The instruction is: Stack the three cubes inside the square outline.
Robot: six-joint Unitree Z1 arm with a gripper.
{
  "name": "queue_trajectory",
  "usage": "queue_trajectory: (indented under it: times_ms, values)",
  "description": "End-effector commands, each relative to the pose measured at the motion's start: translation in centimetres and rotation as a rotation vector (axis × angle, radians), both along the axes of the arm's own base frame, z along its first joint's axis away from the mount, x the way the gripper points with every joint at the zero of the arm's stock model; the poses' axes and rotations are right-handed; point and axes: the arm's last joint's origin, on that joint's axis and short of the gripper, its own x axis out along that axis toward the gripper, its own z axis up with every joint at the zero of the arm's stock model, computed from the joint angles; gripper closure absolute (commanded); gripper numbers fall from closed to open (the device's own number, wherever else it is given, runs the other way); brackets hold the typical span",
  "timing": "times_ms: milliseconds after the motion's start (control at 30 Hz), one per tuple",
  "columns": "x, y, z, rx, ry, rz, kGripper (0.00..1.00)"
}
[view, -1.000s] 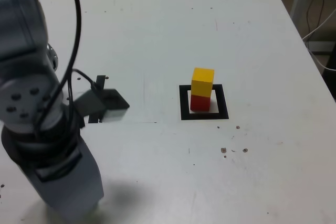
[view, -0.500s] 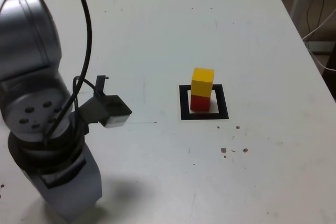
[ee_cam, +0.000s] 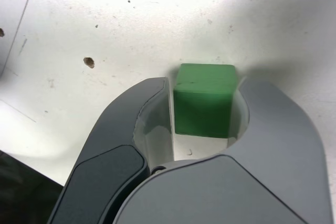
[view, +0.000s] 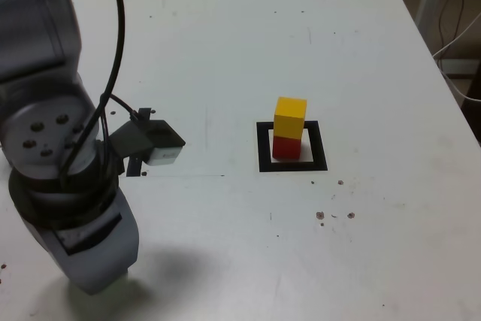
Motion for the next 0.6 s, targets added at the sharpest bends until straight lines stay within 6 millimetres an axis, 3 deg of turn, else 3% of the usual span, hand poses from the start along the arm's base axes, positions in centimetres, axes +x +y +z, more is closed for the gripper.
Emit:
queue_trajectory:
  times_ms: [0,333,433,567]
  values:
    - [0.0,0.2,0.1,-0.005,-0.004,0.0,0.72]
    - [0.0,0.3,0.8,-0.02,-0.015,0.003,0.78]
    - [0.2,1.1,2.2,-0.006,-0.024,0.018,0.78]
    - [0.9,3.1,5.5,0.034,-0.057,0.07,0.78]
